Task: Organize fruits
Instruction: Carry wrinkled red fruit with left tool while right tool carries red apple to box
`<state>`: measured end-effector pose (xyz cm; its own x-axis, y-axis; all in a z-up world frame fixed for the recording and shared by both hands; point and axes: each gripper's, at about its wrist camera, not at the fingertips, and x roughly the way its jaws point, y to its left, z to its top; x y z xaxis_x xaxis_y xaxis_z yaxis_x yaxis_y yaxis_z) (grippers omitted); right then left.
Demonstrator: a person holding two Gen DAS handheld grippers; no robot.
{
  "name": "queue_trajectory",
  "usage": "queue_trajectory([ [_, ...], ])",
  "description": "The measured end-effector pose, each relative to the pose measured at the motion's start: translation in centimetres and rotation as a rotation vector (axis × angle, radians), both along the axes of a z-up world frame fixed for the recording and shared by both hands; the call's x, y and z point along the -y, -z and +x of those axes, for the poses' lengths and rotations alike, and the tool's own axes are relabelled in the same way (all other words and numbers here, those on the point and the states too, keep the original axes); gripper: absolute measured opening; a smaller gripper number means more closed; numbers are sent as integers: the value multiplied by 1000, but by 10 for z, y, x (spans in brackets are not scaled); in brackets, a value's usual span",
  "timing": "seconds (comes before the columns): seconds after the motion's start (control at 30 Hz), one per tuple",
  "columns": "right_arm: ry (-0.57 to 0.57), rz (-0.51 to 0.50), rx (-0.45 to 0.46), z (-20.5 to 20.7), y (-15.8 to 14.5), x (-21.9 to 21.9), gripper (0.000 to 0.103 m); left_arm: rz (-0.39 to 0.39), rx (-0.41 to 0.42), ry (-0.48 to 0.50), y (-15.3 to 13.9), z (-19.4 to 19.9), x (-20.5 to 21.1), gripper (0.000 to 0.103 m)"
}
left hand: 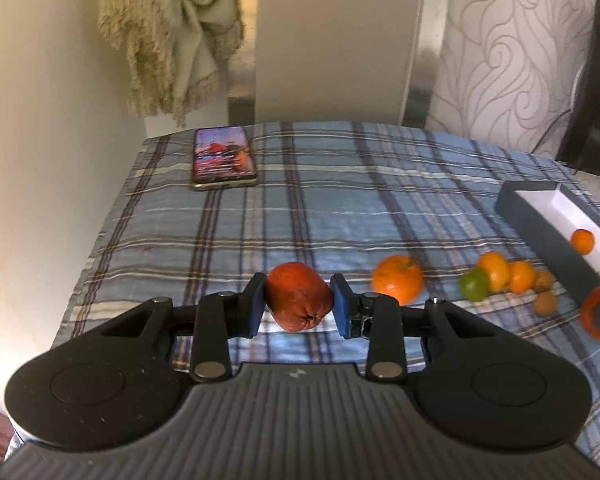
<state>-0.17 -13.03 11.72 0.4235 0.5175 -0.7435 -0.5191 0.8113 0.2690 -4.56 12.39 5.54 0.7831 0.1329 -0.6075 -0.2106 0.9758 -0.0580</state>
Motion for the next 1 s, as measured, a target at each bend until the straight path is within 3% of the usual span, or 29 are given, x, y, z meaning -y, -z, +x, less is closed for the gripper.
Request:
queue_trajectory([
  [0.57, 123, -30, -21, 2, 1, 25, 33, 22, 13, 193, -25, 34, 39, 39],
  [1.0, 145, -40, -27, 12, 1, 19, 33, 29, 8, 238, -18, 54, 42, 40],
])
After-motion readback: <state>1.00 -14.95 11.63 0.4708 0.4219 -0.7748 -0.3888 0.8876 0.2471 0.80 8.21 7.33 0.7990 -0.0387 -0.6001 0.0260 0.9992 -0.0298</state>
